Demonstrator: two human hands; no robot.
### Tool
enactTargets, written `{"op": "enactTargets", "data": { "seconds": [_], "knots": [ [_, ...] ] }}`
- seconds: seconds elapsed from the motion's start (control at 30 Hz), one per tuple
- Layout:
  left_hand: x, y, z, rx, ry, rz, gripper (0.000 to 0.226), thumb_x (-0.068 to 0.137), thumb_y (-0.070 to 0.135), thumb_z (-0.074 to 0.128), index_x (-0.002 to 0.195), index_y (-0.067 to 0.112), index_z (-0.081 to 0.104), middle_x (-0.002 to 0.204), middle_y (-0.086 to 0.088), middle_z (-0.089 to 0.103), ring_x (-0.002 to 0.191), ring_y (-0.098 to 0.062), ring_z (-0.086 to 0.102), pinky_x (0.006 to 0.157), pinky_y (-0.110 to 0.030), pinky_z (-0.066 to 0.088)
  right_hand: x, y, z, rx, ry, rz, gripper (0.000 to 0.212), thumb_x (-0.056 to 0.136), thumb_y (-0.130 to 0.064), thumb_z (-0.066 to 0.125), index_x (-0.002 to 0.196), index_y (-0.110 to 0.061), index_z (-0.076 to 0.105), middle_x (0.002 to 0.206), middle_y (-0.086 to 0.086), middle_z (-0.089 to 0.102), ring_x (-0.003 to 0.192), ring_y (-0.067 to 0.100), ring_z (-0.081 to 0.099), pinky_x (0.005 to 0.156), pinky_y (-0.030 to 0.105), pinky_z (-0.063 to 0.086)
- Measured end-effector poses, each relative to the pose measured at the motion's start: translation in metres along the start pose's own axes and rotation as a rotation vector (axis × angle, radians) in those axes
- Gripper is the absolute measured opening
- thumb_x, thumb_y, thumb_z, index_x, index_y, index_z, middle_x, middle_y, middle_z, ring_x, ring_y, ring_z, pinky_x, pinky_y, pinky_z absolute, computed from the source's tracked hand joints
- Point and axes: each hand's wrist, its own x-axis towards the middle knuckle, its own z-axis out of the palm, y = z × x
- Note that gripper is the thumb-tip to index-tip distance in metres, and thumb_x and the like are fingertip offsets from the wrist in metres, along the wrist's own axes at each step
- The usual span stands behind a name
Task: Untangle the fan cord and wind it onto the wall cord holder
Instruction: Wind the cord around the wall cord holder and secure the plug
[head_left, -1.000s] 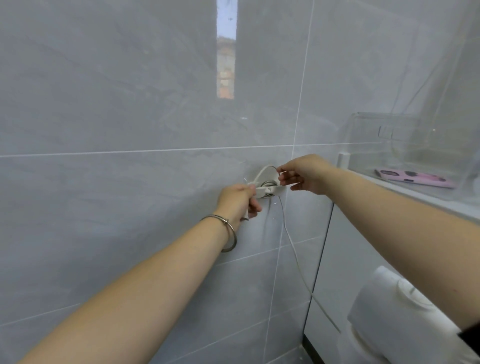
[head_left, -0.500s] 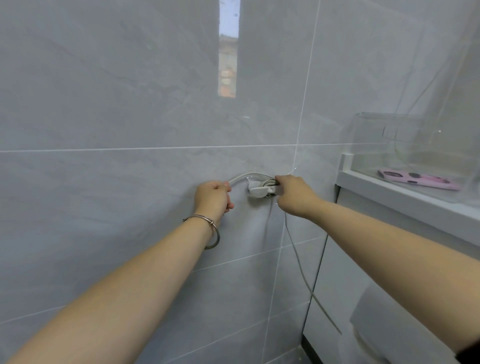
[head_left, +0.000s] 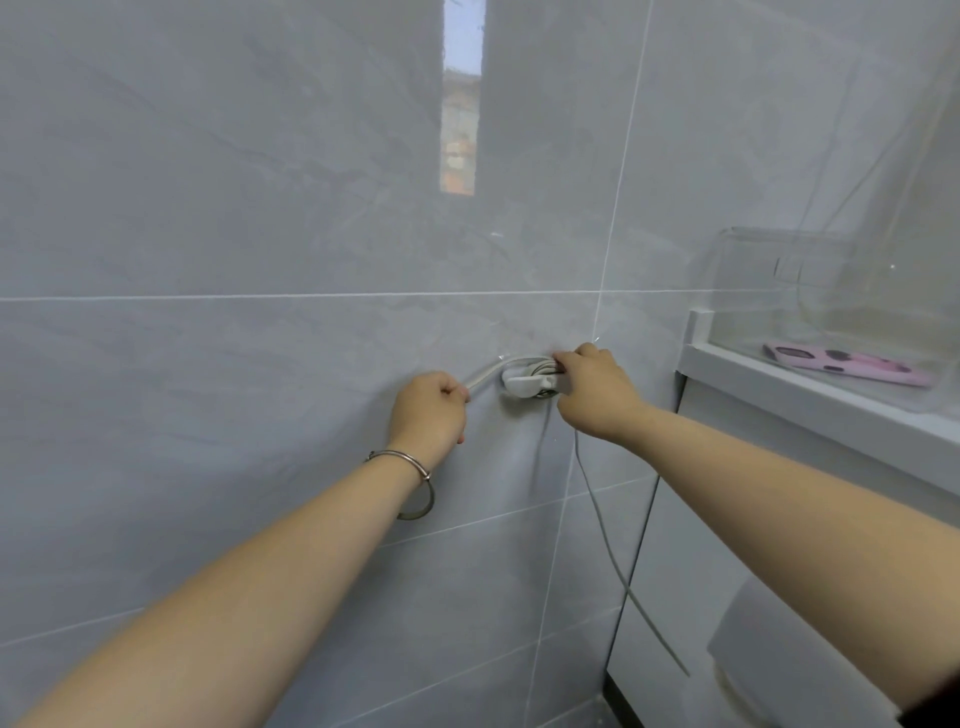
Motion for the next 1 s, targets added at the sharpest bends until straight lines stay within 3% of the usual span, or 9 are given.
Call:
{"op": "enactTargets", "data": {
  "seconds": [0.17, 0.3, 0.4, 0.63, 1.0],
  "knots": [
    [-0.001, -0.007, -0.009, 0.396, 0.046, 0.172, 0.020, 0.090, 0.020, 0.050, 0.086, 0.008, 0.065, 0.086, -0.014, 0.067, 0.088, -0.035, 0.061, 0.070, -0.033, 0.045, -0.003, -0.002, 0.000, 0.088, 0.034, -0.040, 0.052, 0.080, -0.003, 0.046, 0.131, -0.011, 0.045, 0.123, 0.012, 0.047, 0.118, 0.030, 0.041, 0.099, 0.037, 0.039],
    [-0.008, -0.010, -0.006, 0.881, -0.020, 0.357, 0.021, 0.092, 0.016, 0.043, 0.099, 0.011, 0.062, 0.104, -0.013, 0.066, 0.097, -0.035, 0.060, 0.071, -0.035, 0.045, -0.004, -0.004, 0.002, 0.091, 0.028, -0.087, 0.055, 0.080, -0.002, 0.046, 0.134, -0.012, 0.042, 0.129, 0.011, 0.044, 0.119, 0.029, 0.042, 0.098, 0.036, 0.040],
    [-0.016, -0.012, 0.002, 1.064, -0.103, 0.418, 0.027, 0.090, 0.007, 0.040, 0.108, 0.011, 0.060, 0.110, -0.013, 0.065, 0.103, -0.036, 0.060, 0.077, -0.037, 0.048, -0.003, -0.002, 0.002, 0.097, 0.024, -0.090, 0.055, 0.080, -0.001, 0.046, 0.134, -0.014, 0.042, 0.129, 0.010, 0.044, 0.117, 0.028, 0.045, 0.092, 0.033, 0.042],
    [-0.024, -0.016, 0.029, 1.124, -0.196, 0.435, 0.030, 0.089, 0.002, 0.038, 0.108, 0.008, 0.060, 0.113, -0.014, 0.064, 0.106, -0.035, 0.060, 0.081, -0.037, 0.048, 0.005, 0.001, -0.001, 0.107, -0.008, -0.096, 0.052, 0.081, 0.001, 0.044, 0.130, -0.014, 0.046, 0.124, 0.008, 0.045, 0.108, 0.028, 0.051, 0.084, 0.029, 0.041],
    [-0.024, -0.022, 0.075, 0.972, -0.253, 0.377, 0.026, 0.085, -0.003, 0.041, 0.098, 0.004, 0.063, 0.106, -0.016, 0.066, 0.098, -0.035, 0.061, 0.074, -0.036, 0.046, 0.014, 0.011, 0.002, 0.046, 0.008, -0.168, 0.043, 0.088, -0.002, 0.047, 0.128, -0.017, 0.053, 0.117, 0.007, 0.048, 0.103, 0.028, 0.055, 0.085, 0.033, 0.045]
  ]
}}
